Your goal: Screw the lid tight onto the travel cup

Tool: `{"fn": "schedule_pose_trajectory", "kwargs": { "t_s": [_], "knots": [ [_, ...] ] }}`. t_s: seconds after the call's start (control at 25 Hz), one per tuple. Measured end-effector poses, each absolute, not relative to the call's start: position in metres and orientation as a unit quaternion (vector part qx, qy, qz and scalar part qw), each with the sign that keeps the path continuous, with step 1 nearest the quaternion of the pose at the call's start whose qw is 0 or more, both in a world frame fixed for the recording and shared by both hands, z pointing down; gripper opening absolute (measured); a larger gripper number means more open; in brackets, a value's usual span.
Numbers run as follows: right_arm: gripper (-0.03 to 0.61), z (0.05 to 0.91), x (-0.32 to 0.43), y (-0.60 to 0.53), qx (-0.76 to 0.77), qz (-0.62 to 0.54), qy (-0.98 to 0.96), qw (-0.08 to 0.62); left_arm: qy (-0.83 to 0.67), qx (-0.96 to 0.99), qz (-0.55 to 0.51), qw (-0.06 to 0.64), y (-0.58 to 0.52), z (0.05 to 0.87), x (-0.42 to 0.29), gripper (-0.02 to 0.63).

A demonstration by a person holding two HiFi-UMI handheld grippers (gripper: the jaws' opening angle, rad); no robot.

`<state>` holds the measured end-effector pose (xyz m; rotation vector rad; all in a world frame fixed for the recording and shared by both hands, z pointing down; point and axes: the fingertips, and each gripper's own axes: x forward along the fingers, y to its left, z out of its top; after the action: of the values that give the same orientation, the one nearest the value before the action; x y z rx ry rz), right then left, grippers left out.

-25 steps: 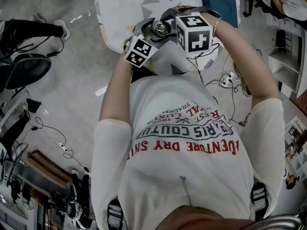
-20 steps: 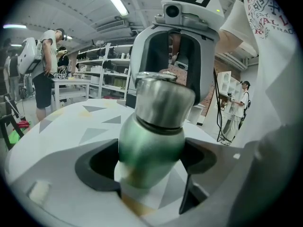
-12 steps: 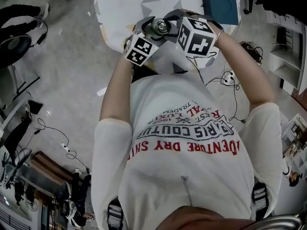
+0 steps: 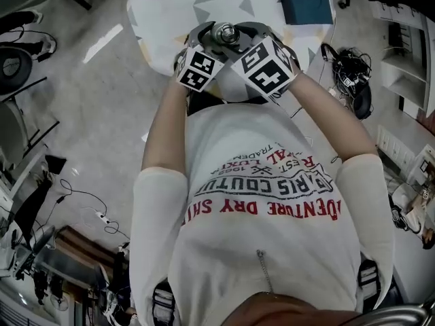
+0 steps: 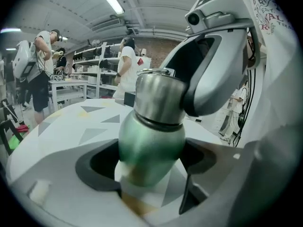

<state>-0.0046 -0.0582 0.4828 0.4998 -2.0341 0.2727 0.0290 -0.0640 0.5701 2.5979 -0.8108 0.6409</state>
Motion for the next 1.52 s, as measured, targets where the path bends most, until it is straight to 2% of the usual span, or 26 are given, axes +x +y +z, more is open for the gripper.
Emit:
{"fn": "schedule_pose_trajectory", "kwargs": {
  "t_s": [0.12, 0.2, 0.28, 0.6, 0.76, 0.96, 1.08, 1.32, 1.52],
  "knots": [
    [0.237, 0.487, -0.003, -0.054, 0.204, 0.128, -0.841, 0.484, -0.290, 0.915, 0.223, 0.170, -0.064, 0.570, 0.029, 0.394],
    [0.281, 0.485, -0.002, -0.050, 0.178, 0.129, -0.849, 0.480, -0.293, 0.915, 0.220, 0.167, -0.064, 0.570, 0.029, 0.393],
    [0.288, 0.481, -0.003, -0.047, 0.142, 0.115, -0.859, 0.479, -0.295, 0.915, 0.219, 0.165, -0.064, 0.572, 0.029, 0.393],
    [0.288, 0.471, -0.001, -0.052, -0.115, -0.094, -0.825, 0.546, -0.293, 0.914, 0.223, 0.168, -0.063, 0.571, 0.028, 0.393],
    [0.288, 0.470, -0.003, -0.049, -0.206, -0.174, -0.797, 0.540, -0.294, 0.914, 0.224, 0.170, -0.064, 0.569, 0.030, 0.393],
    [0.287, 0.473, -0.004, -0.038, -0.281, -0.219, -0.766, 0.535, -0.301, 0.912, 0.219, 0.174, -0.062, 0.567, 0.030, 0.393],
    [0.252, 0.477, -0.002, -0.038, -0.298, -0.240, -0.751, 0.538, -0.304, 0.911, 0.217, 0.175, -0.062, 0.566, 0.029, 0.393],
    [0.249, 0.477, -0.004, -0.041, -0.287, -0.236, -0.761, 0.532, -0.303, 0.911, 0.215, 0.176, -0.063, 0.567, 0.028, 0.394],
    [0.249, 0.476, -0.008, -0.042, -0.235, -0.175, -0.789, 0.540, -0.305, 0.911, 0.210, 0.182, -0.061, 0.569, 0.026, 0.394]
  ]
}}
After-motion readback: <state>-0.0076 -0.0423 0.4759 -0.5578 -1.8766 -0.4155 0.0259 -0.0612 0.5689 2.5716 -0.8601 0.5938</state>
